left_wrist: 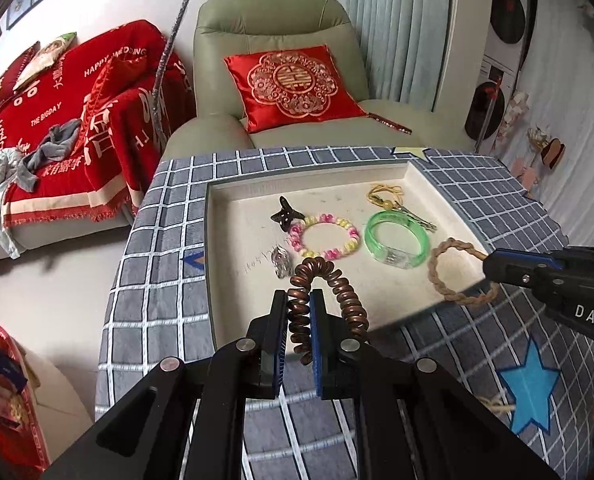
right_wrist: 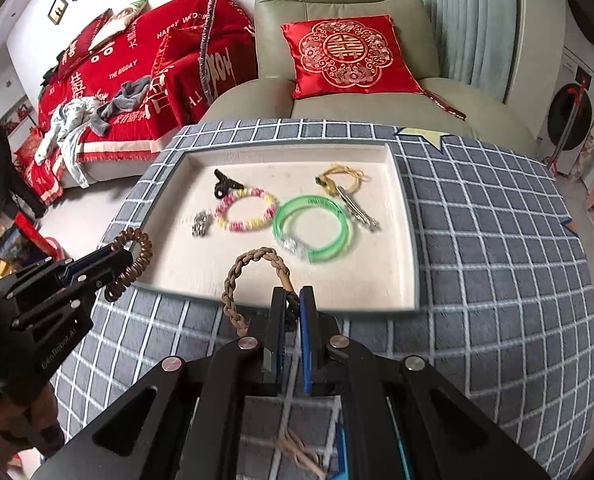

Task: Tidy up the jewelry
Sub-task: 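Carry the braided bracelet into the tray with the right tool while the left tool carries the coil bracelet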

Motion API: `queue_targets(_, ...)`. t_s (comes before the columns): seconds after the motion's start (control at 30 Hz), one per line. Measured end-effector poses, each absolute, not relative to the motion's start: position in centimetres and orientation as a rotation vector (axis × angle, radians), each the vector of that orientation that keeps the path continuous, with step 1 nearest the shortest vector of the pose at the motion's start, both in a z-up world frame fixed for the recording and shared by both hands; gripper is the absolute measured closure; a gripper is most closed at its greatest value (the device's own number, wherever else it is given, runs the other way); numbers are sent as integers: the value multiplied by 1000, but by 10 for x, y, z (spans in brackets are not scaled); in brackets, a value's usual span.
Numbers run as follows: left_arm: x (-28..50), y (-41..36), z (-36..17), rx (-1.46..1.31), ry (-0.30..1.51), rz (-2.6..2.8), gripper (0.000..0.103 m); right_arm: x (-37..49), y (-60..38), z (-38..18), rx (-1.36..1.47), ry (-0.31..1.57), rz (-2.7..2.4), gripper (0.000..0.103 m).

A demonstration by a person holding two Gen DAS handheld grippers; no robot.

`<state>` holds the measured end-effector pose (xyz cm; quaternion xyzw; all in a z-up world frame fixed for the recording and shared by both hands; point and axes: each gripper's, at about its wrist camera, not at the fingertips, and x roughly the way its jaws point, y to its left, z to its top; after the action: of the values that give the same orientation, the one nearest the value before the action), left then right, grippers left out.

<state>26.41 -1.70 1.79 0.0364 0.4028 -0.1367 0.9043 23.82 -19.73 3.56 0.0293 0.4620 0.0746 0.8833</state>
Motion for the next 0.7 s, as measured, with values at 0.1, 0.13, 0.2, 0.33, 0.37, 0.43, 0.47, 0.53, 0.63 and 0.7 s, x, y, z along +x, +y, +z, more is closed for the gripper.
queue_targets(0.1,281,-16,9,74,868,-278,78,257,-193,29,84,983,170,96)
queue_targets(0.13,284,-16,5,74,880,-279,78,261,-192,25,94,991,174,96)
queue_targets(0.2,292,-16,-2,77,908,-282,78,272,-190,17,114,1011,185,96)
queue_targets(0.33,302,-20,-15,92,957,-291,78,289,-184,2,134,1051,204,96)
queue_targets(0.37,304,-21,-18,101,968,-292,78,293,-183,-4,148,1070,212,96)
queue_targets(0.43,309,-25,-24,117,988,-298,78,297,-182,-12,160,1090,218,96)
queue_targets(0.47,311,-27,-27,126,996,-299,78,299,-181,-16,159,1098,218,96)
queue_targets(0.53,314,-31,-32,141,1006,-292,78,304,-181,-23,151,1109,207,96)
queue_targets(0.63,321,-35,-39,143,1017,-278,78,310,-184,-28,151,1113,188,96)
queue_targets(0.7,326,-37,-42,143,1021,-265,78,315,-190,-31,146,1108,168,96)
